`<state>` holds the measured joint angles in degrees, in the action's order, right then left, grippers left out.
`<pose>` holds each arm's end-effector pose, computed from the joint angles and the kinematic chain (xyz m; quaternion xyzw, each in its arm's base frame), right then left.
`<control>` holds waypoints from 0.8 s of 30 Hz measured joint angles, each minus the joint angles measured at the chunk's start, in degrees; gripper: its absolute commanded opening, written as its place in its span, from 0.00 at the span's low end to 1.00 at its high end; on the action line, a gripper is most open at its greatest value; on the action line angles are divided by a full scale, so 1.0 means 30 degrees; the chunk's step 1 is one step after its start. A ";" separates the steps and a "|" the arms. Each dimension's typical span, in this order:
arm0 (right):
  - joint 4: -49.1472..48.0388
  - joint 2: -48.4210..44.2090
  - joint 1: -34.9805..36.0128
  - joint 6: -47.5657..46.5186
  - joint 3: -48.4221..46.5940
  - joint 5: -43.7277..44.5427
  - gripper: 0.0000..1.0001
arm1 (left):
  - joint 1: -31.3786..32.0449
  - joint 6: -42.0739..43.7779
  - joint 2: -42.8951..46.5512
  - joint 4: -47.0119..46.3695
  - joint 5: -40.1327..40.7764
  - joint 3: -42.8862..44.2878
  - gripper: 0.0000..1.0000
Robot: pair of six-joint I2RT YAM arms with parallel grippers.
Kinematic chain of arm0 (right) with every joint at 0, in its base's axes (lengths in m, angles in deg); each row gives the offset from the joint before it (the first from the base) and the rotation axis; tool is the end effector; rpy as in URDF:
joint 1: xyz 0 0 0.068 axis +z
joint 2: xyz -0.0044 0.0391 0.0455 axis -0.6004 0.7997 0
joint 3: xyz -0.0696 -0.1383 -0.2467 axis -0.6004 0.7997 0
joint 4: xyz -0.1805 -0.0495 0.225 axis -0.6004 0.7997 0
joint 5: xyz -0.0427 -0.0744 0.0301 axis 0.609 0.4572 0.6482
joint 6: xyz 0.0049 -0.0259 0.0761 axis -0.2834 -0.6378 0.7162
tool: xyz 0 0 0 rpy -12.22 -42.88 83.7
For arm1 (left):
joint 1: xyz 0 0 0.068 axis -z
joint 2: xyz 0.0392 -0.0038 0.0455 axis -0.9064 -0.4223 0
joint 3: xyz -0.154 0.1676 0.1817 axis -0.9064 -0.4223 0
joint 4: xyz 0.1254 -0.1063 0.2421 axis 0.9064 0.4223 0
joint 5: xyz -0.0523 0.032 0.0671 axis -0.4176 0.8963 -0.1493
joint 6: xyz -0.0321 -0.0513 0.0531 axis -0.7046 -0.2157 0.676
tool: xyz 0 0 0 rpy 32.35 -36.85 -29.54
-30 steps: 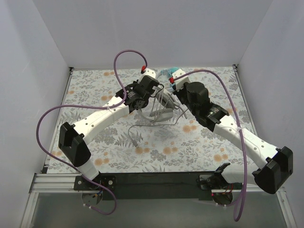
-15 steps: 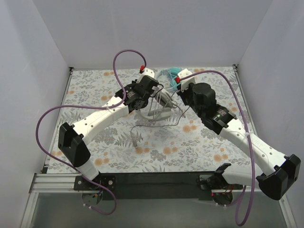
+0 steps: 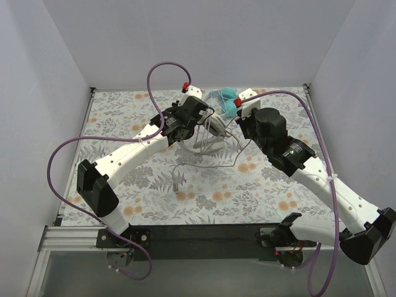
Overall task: Wrap the headphones
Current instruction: Wrap the headphone cable with the right arm
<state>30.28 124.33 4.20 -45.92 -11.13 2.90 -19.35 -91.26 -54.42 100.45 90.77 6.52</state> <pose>0.2471 0.1799 0.4073 -0.2288 0.7429 0.0073 0.6290 0.3150 -0.2534 0.3525 -0.1498 0.8675 0.0055 0.4743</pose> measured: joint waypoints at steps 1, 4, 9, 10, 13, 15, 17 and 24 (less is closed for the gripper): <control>0.0051 -0.0036 0.0000 0.0095 0.0000 0.0044 0.11 | 0.0022 0.0000 -0.0007 0.0000 0.0036 0.0036 0.00; 0.0306 -0.0073 0.0000 0.0226 0.0000 0.0233 0.11 | 0.0044 0.0007 -0.0007 0.0007 0.0131 0.0073 0.00; 0.0772 -0.0073 0.0000 0.0219 -0.0073 0.0699 0.11 | 0.0109 0.0029 -0.0015 0.0015 0.0357 0.0080 0.00; 0.0882 -0.0080 0.0000 0.0219 -0.0109 0.0794 0.11 | 0.0109 0.0029 -0.0015 0.0022 0.0393 0.0102 0.00; 0.1115 -0.0102 0.0000 0.0219 -0.0255 0.0962 0.11 | 0.0124 0.0022 -0.0022 0.0080 0.0532 0.0291 0.00; 0.1297 -0.0109 0.0000 0.0204 -0.0386 0.1049 0.11 | 0.0146 0.0029 -0.0022 0.0080 0.0634 0.0401 0.00; 0.1464 -0.0102 0.0000 0.0197 -0.0576 0.1129 0.11 | 0.0175 0.0022 -0.0022 0.0080 0.0721 0.0444 0.00; 0.1603 -0.0029 0.0000 0.0102 -0.0903 0.1362 0.11 | 0.0233 0.0022 -0.0022 0.0117 0.0867 0.0641 0.00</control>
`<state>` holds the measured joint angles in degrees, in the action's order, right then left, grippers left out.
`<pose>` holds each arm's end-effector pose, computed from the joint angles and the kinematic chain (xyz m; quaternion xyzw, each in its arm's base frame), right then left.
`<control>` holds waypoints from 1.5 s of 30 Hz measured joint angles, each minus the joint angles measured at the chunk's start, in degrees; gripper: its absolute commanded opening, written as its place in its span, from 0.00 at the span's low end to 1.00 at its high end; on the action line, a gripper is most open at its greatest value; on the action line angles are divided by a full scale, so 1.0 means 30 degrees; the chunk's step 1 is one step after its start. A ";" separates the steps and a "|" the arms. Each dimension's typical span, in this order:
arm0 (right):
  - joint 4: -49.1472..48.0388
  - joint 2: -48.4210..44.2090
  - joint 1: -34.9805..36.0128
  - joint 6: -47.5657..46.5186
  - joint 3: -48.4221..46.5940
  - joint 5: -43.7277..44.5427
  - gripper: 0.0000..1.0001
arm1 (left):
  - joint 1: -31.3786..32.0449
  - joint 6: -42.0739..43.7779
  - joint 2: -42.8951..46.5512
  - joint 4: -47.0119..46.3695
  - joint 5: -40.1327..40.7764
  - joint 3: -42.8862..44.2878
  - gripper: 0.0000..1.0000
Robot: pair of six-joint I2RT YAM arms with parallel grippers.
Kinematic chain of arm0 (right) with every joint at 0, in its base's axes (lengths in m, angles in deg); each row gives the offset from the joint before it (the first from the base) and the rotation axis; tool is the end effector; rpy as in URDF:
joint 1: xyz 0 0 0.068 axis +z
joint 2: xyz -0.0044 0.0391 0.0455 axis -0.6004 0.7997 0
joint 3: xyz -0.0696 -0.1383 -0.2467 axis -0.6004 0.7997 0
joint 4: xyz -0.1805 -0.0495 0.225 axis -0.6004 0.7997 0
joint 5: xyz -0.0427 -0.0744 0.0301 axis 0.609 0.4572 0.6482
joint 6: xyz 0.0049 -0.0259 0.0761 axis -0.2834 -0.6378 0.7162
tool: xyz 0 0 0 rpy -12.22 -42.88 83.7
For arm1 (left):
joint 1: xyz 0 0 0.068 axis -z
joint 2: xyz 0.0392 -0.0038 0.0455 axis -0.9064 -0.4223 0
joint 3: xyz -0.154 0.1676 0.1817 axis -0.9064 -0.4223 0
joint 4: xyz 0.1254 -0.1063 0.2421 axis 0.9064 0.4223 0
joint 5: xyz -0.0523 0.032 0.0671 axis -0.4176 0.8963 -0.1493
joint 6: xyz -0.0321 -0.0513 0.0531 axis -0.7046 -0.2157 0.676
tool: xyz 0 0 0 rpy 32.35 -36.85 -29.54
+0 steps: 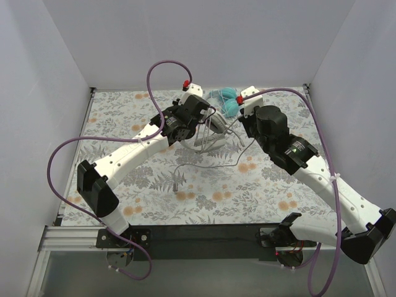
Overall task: Wrap the headphones
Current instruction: Wrap the headphone cable with the right arm
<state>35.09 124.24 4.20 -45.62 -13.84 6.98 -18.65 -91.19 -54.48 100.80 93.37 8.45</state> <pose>0.2445 0.1716 0.4163 -0.2123 0.7557 -0.0244 0.6191 0.3132 -0.2553 0.3654 -0.1559 0.8558 0.0087 0.4931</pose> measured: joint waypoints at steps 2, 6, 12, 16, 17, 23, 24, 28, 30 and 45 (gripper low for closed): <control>0.0087 0.0160 0.0000 -0.0146 -0.0175 0.0131 0.13 | 0.0029 0.0007 0.0000 -0.0007 -0.0022 0.0000 0.00; 0.0095 0.0721 0.0000 -0.0801 -0.0597 0.0554 0.17 | 0.0087 0.0138 0.0000 -0.0036 -0.0189 0.0000 0.00; 0.0117 0.1129 0.0000 -0.1341 -0.0845 0.0699 0.17 | 0.0124 0.0233 0.0000 -0.0044 -0.0146 0.0000 0.00; 0.0117 0.1078 0.0000 -0.1319 -0.0845 0.0714 0.17 | 0.0124 0.0219 0.0000 -0.0051 0.0015 0.0000 0.00; 0.0109 0.1064 0.0000 -0.1319 -0.0845 0.0714 0.17 | 0.0124 0.0211 0.0000 -0.0058 0.0080 0.0000 0.00; 0.0284 0.0750 0.0000 -0.1151 -0.0845 0.0765 0.17 | 0.0124 0.0168 0.0000 0.0000 0.0466 0.0124 0.00; 0.0306 0.0648 0.0000 -0.1086 -0.0845 0.0801 0.17 | 0.0124 0.0138 0.0000 0.0007 0.0495 0.0168 0.00; 0.0437 0.0342 0.0000 -0.0947 -0.0845 0.1005 0.17 | 0.0124 0.0124 0.0000 0.0007 0.0495 0.0335 0.00; 0.0452 0.0335 0.0000 -0.0976 -0.0845 0.1078 0.18 | 0.0131 0.0146 0.0000 0.0007 0.0386 0.0357 0.00; 0.0073 0.1880 -0.0867 -0.2565 -0.1559 -0.0131 0.26 | 0.0219 0.0554 0.0015 0.0029 -0.0648 0.0357 0.00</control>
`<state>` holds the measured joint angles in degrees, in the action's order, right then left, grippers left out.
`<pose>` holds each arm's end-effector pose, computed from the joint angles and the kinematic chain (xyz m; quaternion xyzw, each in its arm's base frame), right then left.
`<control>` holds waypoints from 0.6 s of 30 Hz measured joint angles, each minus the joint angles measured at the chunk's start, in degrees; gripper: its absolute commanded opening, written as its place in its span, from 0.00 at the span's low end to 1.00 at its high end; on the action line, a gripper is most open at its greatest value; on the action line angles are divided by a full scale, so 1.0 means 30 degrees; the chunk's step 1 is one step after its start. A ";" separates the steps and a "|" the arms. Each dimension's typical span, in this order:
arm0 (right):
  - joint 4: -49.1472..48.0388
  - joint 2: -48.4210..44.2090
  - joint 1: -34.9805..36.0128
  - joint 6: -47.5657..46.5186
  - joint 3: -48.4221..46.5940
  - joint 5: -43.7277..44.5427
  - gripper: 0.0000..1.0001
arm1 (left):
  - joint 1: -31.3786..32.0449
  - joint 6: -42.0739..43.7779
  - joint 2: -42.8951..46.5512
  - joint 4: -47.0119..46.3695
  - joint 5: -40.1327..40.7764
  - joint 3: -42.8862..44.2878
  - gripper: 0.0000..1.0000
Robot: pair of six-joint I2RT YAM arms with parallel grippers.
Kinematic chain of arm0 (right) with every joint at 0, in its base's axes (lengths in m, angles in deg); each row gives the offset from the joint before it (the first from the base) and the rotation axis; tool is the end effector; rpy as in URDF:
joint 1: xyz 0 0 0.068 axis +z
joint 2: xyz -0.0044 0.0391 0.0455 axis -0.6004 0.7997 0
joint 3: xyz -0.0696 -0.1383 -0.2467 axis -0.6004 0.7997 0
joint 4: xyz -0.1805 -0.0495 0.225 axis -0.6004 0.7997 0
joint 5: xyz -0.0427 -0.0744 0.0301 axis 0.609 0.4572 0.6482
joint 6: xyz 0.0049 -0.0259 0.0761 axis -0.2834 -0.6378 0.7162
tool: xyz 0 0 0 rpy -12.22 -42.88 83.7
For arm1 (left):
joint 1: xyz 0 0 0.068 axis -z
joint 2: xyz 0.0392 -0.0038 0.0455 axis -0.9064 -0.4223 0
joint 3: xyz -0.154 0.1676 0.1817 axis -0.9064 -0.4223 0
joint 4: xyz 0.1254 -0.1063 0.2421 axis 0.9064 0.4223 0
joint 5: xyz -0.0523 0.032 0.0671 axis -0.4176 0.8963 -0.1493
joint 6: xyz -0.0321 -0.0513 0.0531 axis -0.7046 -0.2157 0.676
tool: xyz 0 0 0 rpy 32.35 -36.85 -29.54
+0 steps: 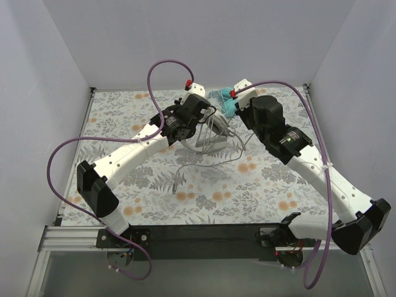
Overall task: Wrap the headphones
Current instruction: Wrap the headphone cable with the right arm
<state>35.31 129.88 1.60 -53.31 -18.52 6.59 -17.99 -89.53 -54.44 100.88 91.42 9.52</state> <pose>0.2724 0.1771 0.4201 -0.2522 0.7495 -0.0800 0.6068 0.3099 -0.2610 0.3710 -0.1361 0.8620 -0.0052 0.4883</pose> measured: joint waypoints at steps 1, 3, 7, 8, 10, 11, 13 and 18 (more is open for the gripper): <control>-0.0211 0.0138 -0.0109 -0.0124 -0.0102 -0.0488 0.26 | 0.0000 0.0022 0.0000 -0.0007 -0.0211 -0.0007 0.00; -0.0583 0.0408 -0.0255 -0.0364 -0.0299 -0.1406 0.26 | 0.0000 0.0095 0.0029 -0.0044 -0.0670 -0.0066 0.00; -0.1064 0.1093 -0.0401 -0.0750 -0.0794 -0.3045 0.26 | 0.0022 0.0219 0.0146 -0.0175 -0.1705 -0.0430 0.00; -0.1195 0.1290 -0.0415 -0.0852 -0.0911 -0.3468 0.26 | 0.0029 0.0233 0.0175 -0.0175 -0.1989 -0.0554 0.00; -0.1355 0.1654 -0.0532 -0.0962 -0.1115 -0.4306 0.27 | 0.0044 0.0306 0.0291 -0.0299 -0.2594 -0.0794 0.00; -0.1428 0.1821 -0.0641 -0.0998 -0.1180 -0.4750 0.27 | 0.0066 0.0313 0.0357 -0.0299 -0.2834 -0.0882 0.00; -0.1515 0.2135 -0.0947 -0.1049 -0.1253 -0.5559 0.27 | 0.0080 0.0342 0.0532 -0.0342 -0.3373 -0.0998 0.00; -0.1741 0.2630 -0.2062 -0.0933 -0.1253 -0.7788 0.28 | 0.0109 0.0372 0.1450 -0.0495 -0.4779 -0.1107 0.00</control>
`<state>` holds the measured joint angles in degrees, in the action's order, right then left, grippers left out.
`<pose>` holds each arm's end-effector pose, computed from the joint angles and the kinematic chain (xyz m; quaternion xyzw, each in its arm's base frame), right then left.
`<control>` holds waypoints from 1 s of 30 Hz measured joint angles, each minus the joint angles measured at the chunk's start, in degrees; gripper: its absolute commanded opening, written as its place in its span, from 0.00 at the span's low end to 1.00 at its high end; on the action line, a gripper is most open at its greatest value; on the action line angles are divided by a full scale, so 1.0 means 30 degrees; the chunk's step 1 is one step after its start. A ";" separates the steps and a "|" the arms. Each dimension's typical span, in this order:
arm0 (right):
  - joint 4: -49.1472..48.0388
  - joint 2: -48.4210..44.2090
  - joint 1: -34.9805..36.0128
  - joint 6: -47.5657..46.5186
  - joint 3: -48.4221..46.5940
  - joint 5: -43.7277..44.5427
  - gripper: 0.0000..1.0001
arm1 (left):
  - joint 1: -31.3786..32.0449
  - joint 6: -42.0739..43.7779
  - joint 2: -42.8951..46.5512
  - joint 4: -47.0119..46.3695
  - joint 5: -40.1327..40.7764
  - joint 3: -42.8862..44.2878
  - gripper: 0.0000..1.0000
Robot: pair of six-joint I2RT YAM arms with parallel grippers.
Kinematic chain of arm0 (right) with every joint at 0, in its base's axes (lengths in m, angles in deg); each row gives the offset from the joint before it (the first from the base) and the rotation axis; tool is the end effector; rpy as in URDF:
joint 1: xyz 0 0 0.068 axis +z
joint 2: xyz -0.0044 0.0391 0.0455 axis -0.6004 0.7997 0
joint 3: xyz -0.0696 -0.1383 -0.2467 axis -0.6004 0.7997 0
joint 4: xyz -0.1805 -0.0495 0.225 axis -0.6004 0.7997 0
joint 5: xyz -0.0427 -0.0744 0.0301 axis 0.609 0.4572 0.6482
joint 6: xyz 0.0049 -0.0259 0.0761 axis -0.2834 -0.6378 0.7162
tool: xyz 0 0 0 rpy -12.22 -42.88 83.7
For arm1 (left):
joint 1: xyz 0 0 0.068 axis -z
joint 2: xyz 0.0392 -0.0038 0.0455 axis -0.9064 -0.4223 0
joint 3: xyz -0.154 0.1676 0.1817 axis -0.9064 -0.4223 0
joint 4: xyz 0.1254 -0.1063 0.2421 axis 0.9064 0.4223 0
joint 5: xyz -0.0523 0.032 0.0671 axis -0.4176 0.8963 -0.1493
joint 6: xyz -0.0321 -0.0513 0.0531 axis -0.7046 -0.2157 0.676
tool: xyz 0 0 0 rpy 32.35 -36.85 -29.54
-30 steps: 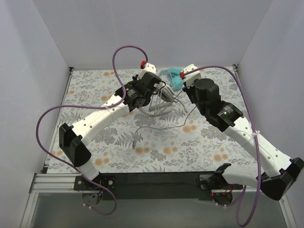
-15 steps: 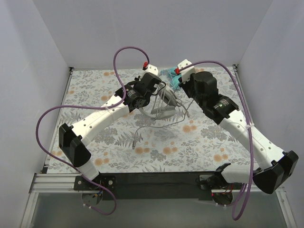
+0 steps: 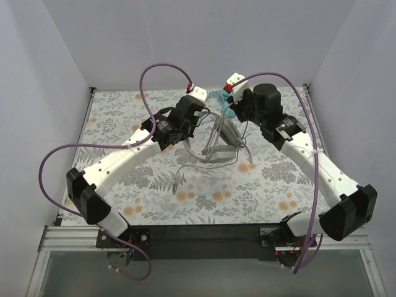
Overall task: Wrap the headphones
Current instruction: Wrap the headphone cable with the right arm
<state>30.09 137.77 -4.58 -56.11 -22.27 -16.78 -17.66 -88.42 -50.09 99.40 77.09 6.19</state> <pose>0.3175 0.1965 0.4121 -0.3448 0.7155 0.0359 0.6066 0.2906 -0.2638 0.3731 -0.0869 0.8924 -0.1040 0.4304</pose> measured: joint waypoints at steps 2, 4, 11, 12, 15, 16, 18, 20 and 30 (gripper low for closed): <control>-0.0131 0.0044 -0.0525 0.0168 0.0000 -0.1086 0.28 | 0.0007 -0.0007 0.0554 -0.0168 -0.0583 0.0000 0.00; -0.0277 0.0044 -0.1115 0.0357 0.0007 -0.2273 0.27 | 0.0007 -0.0058 0.1158 -0.0350 -0.1049 0.0000 0.00; -0.1960 0.0022 -0.3024 0.1792 0.0656 -0.6790 0.24 | 0.0007 -0.0233 0.2193 -0.0670 -0.2237 0.0000 0.00; -0.2142 0.0022 -0.3264 0.2055 0.0801 -0.7337 0.24 | 0.0007 -0.0233 0.2200 -0.0670 -0.2368 0.0000 0.00; -0.2783 0.0022 -0.3876 0.2703 0.1290 -0.8735 0.23 | 0.0007 -0.0233 0.2193 -0.0656 -0.2659 0.0000 0.00; -0.2965 0.0022 -0.4036 0.2929 0.1428 -0.9158 0.22 | 0.0007 -0.0233 0.2200 -0.0663 -0.2754 0.0000 0.00; -0.3271 0.0022 -0.4262 0.3279 0.1712 -0.9806 0.22 | 0.0007 -0.0277 0.2208 -0.0670 -0.2943 0.0000 0.00; -0.3621 0.0022 -0.4430 0.3672 0.1996 -1.0404 0.21 | 0.0007 -0.0284 0.2215 -0.0663 -0.3096 0.0000 0.00; -0.4656 0.0051 -0.5173 0.4918 0.2310 -1.1125 0.20 | 0.0007 -0.0525 0.2448 -0.0750 -0.3337 0.0146 0.00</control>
<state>16.12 137.92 -20.10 -41.35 -15.35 -50.15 -17.64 -89.99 -42.75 97.15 67.08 6.63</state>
